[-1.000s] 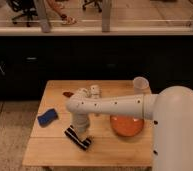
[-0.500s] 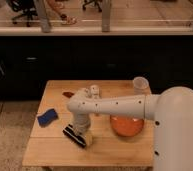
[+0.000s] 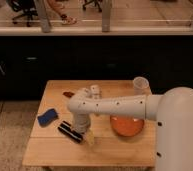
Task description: Push the eraser across the table
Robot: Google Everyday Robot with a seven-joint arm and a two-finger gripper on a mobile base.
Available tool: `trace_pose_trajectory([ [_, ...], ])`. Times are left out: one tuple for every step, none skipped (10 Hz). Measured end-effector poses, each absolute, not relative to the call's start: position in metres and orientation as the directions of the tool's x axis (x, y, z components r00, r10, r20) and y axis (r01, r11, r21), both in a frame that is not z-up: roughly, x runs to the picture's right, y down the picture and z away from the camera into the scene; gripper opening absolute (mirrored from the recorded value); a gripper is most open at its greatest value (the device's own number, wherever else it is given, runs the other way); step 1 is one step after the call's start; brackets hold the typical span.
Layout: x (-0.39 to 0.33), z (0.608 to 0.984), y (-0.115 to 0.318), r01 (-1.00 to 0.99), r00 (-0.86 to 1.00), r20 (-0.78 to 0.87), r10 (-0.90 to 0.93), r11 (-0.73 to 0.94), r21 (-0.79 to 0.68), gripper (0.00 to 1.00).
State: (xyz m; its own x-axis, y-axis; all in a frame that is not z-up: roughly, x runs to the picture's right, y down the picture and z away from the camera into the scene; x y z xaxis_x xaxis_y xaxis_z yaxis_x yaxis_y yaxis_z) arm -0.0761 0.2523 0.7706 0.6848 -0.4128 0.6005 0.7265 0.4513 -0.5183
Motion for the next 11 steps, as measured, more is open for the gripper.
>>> trace_pose_trajectory([
  [-0.0778, 0.7694, 0.2520, 0.729, 0.682, 0.603, -0.414, 0.455, -0.512, 0.66],
  [-0.0791, 0.7678, 0.2522, 0.732, 0.678, 0.605, -0.418, 0.453, -0.508, 0.56],
  [-0.0786, 0.7664, 0.2520, 0.734, 0.676, 0.604, -0.421, 0.454, -0.505, 0.46],
  [-0.0772, 0.7649, 0.2518, 0.734, 0.677, 0.603, -0.422, 0.456, -0.504, 0.34],
  [-0.0764, 0.7639, 0.2515, 0.734, 0.677, 0.602, -0.423, 0.457, -0.503, 0.24],
  [-0.0762, 0.7634, 0.2514, 0.734, 0.677, 0.602, -0.424, 0.458, -0.502, 0.16],
  [-0.0761, 0.7631, 0.2511, 0.733, 0.677, 0.602, -0.423, 0.461, -0.500, 0.06],
  [-0.0761, 0.7628, 0.2506, 0.733, 0.677, 0.602, -0.424, 0.463, -0.499, 0.01],
  [-0.0759, 0.7627, 0.2508, 0.733, 0.677, 0.602, -0.424, 0.463, -0.498, 0.00],
  [-0.0764, 0.7625, 0.2507, 0.734, 0.676, 0.603, -0.425, 0.463, -0.497, 0.00],
  [-0.0760, 0.7626, 0.2509, 0.734, 0.676, 0.602, -0.425, 0.464, -0.497, 0.00],
])
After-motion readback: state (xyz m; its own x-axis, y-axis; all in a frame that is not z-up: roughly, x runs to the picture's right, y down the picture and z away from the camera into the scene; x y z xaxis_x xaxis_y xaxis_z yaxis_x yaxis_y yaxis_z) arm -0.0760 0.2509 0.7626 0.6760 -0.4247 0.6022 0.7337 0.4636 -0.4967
